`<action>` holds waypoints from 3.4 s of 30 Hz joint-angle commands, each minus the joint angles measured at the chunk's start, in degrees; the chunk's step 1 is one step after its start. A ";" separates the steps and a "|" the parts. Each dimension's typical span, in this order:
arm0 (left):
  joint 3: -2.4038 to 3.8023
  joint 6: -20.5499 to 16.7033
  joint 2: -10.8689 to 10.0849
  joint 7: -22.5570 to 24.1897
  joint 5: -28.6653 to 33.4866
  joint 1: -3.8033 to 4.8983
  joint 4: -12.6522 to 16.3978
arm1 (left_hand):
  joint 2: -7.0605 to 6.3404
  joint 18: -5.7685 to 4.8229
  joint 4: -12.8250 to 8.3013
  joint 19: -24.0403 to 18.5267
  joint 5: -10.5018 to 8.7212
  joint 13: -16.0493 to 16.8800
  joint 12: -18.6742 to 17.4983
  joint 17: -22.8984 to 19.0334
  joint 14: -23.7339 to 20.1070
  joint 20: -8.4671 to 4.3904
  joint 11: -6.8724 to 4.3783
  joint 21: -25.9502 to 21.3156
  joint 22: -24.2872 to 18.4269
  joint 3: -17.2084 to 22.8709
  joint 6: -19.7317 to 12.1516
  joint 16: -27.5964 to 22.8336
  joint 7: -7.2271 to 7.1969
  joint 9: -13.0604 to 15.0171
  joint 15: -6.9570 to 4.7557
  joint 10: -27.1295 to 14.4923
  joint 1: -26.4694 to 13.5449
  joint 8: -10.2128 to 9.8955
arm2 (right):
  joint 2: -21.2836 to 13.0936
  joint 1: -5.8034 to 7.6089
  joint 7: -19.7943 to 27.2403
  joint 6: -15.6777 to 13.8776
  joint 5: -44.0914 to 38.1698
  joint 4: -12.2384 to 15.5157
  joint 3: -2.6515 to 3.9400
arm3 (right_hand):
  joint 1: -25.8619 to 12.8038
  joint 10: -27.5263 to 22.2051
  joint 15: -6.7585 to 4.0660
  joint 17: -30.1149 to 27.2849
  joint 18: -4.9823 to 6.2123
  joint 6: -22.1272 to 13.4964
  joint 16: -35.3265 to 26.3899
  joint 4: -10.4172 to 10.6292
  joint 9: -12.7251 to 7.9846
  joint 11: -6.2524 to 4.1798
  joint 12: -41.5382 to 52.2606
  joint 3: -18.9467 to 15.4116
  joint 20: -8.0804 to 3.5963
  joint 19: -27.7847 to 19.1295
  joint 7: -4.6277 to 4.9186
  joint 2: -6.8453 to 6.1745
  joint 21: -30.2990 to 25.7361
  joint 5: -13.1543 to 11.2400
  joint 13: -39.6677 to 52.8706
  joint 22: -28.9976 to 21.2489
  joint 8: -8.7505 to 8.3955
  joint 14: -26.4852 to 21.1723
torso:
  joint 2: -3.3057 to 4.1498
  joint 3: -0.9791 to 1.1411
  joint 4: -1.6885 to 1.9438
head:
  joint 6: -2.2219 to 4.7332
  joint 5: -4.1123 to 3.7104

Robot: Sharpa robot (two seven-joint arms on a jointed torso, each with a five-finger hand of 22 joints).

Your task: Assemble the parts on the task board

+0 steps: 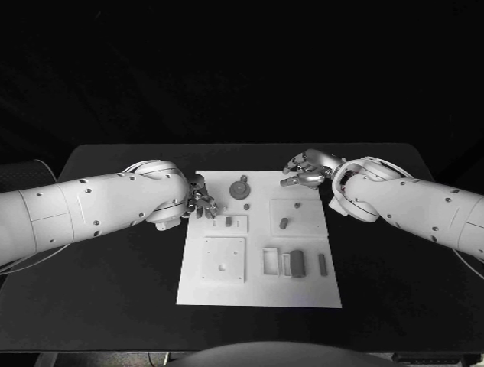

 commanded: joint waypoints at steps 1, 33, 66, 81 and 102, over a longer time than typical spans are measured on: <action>0.04 0.17 0.20 0.30 -0.15 -0.16 -0.12 | 0.52 3.48 -0.13 2.17 1.03 0.06 0.21 0.08 2.75 -2.58 -2.03 0.40 1.26 0.24 -0.14 0.39 -0.27 0.87 -3.08 2.49 -0.13 8.52 | 0.02 -0.02 0.17 0.71 -0.36 0.12 0.01 | -0.54 -0.47 -0.23 -0.08 3.91 -0.02 0.34 0.46 -0.08 0.06 0.31 -0.01 -0.37 0.03 0.38 0.07 -0.23 0.29 -0.08 0.59 0.36 -0.08 | 0.01 -0.01 0.00 | -0.05 -0.05; 0.05 2.36 0.86 0.28 0.72 -1.29 -1.10 | 0.46 3.50 0.22 2.08 0.92 0.14 0.27 0.08 2.69 -2.64 -2.02 0.53 1.20 0.11 -0.46 0.44 -0.25 0.78 -3.13 2.37 -0.53 8.90 | 0.22 -0.02 0.15 0.68 -0.36 0.03 0.01 | -0.49 -0.47 -0.23 -0.10 3.91 -0.03 0.35 0.46 -0.10 0.06 0.33 0.05 -0.39 0.04 0.37 0.15 -0.24 0.29 -0.11 0.60 0.37 -0.09 | -0.01 -0.01 0.03 | -0.29 -0.18; 0.05 0.57 1.77 0.58 -3.72 -2.20 -1.74 | -0.06 3.58 0.83 2.27 0.46 0.44 0.80 0.18 2.90 -2.80 -2.18 0.89 1.17 -0.07 -0.55 0.83 -0.41 0.75 -3.32 2.48 -0.85 9.87 | 0.01 -0.02 0.00 0.82 -0.37 0.07 0.01 | -0.49 -0.47 -0.24 -0.11 3.91 -0.04 0.36 0.47 -0.11 0.06 0.35 0.06 -0.40 0.06 0.37 0.21 -0.23 0.29 -0.13 0.60 0.38 -0.08 | 0.00 -0.01 0.02 | -0.28 -0.43; 0.05 2.52 1.80 0.16 -3.93 -2.22 -1.59 | -0.10 3.60 0.88 2.34 0.46 0.51 0.93 0.22 2.97 -2.83 -2.24 0.98 1.17 -0.07 -0.51 0.94 -0.47 0.76 -3.38 2.54 -0.83 10.08 | 0.02 -0.02 0.01 0.95 -0.38 0.05 0.01 | -0.53 -0.48 -0.24 -0.11 3.91 -0.04 0.37 0.49 -0.12 0.06 0.36 0.05 -0.40 0.07 0.37 0.22 -0.23 0.28 -0.15 0.61 0.40 -0.07 | -0.01 -0.03 0.04 | -0.45 -0.47; 0.06 2.52 1.85 0.17 -3.96 -2.26 -1.56 | -0.10 3.60 0.88 2.34 0.46 0.51 0.93 0.22 2.97 -2.83 -2.24 0.98 1.17 -0.07 -0.51 0.94 -0.47 0.76 -3.38 2.54 -0.83 10.08 | 0.00 -0.02 0.04 1.07 -0.38 0.07 0.01 | -0.56 -0.49 -0.24 -0.13 3.91 -0.04 0.38 0.51 -0.14 0.06 0.38 0.05 -0.41 0.07 0.37 0.22 -0.24 0.28 -0.18 0.61 0.42 -0.08 | -0.01 0.01 0.01 | -0.59 -0.51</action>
